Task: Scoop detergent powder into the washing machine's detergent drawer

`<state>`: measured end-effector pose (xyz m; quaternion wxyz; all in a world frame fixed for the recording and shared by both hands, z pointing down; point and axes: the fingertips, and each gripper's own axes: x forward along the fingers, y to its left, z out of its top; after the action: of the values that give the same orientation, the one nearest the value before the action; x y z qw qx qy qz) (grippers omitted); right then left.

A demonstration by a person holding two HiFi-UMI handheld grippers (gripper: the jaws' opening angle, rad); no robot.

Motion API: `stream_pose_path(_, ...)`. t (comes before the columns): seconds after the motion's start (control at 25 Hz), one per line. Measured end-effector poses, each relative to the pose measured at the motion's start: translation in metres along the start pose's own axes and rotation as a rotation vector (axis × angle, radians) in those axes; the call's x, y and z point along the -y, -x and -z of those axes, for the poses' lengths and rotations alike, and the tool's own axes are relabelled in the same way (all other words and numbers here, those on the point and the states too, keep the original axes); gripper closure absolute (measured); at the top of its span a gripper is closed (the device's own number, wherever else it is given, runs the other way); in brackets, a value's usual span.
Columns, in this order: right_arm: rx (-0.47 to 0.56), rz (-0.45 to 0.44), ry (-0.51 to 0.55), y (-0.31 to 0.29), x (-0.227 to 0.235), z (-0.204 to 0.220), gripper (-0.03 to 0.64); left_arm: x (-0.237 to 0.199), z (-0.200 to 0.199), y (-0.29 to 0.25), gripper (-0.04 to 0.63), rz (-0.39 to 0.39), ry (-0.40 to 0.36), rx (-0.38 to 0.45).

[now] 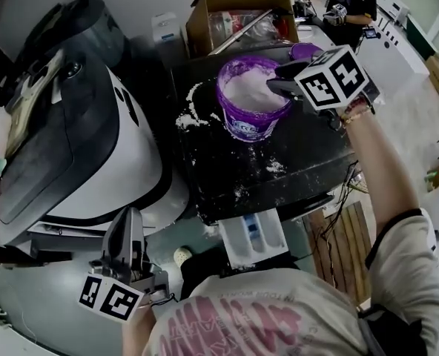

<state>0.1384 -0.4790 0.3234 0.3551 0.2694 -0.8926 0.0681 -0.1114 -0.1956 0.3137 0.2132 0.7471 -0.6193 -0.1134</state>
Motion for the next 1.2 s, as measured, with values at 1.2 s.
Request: stream_pose_path(1.2,-0.224,0.053,0.259,-0.036,-0.025,-0.014,0.611,-0.020,0.000,0.003,0.594,0.028,0.046,0.008)
